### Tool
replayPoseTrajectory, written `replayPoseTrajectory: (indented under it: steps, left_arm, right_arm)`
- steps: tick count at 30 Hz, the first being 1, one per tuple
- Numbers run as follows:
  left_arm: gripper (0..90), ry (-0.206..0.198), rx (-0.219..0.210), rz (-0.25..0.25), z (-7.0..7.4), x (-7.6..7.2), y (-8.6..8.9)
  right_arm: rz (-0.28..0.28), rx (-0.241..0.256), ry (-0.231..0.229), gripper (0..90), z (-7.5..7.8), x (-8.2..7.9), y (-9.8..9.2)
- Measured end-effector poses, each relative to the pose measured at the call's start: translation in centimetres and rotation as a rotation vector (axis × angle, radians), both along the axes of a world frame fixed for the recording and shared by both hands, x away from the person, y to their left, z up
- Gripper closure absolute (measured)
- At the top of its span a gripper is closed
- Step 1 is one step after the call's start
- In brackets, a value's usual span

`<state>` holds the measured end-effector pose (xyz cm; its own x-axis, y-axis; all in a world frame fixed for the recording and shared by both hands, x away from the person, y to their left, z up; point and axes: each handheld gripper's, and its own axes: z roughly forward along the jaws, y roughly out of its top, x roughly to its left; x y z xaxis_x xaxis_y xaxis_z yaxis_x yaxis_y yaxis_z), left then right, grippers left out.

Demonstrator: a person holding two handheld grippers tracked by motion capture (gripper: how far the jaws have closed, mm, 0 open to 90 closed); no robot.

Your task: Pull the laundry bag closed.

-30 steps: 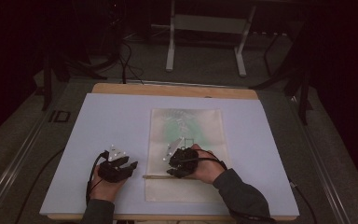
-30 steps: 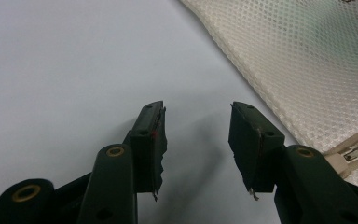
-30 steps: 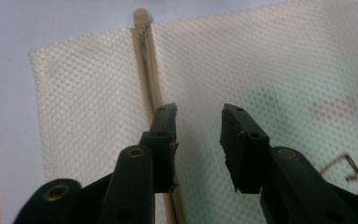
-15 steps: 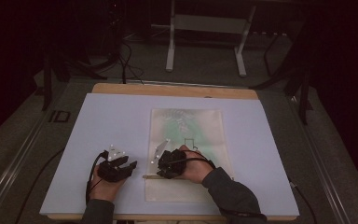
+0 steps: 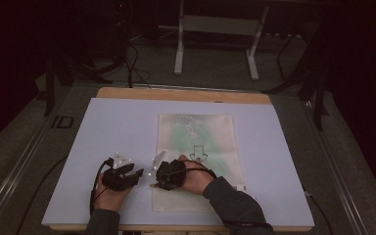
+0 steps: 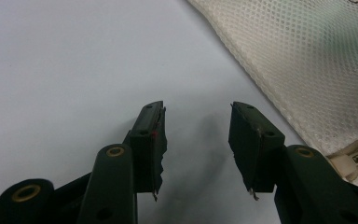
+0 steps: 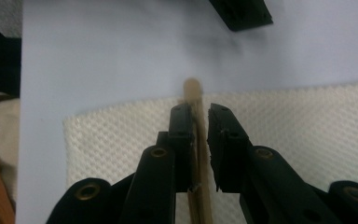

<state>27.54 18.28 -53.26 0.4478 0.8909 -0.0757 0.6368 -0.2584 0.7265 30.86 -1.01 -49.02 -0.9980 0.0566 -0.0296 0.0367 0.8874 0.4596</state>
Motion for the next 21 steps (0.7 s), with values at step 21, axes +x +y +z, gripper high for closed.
replayPoseTrajectory:
  steps: [21]
  left_arm:
    - [54.8,-0.001,-0.009,0.015,0.0,0.0,0.4]
  right_arm:
    - [0.026,-0.063,0.005,78.7,-1.3,0.3,3.6]
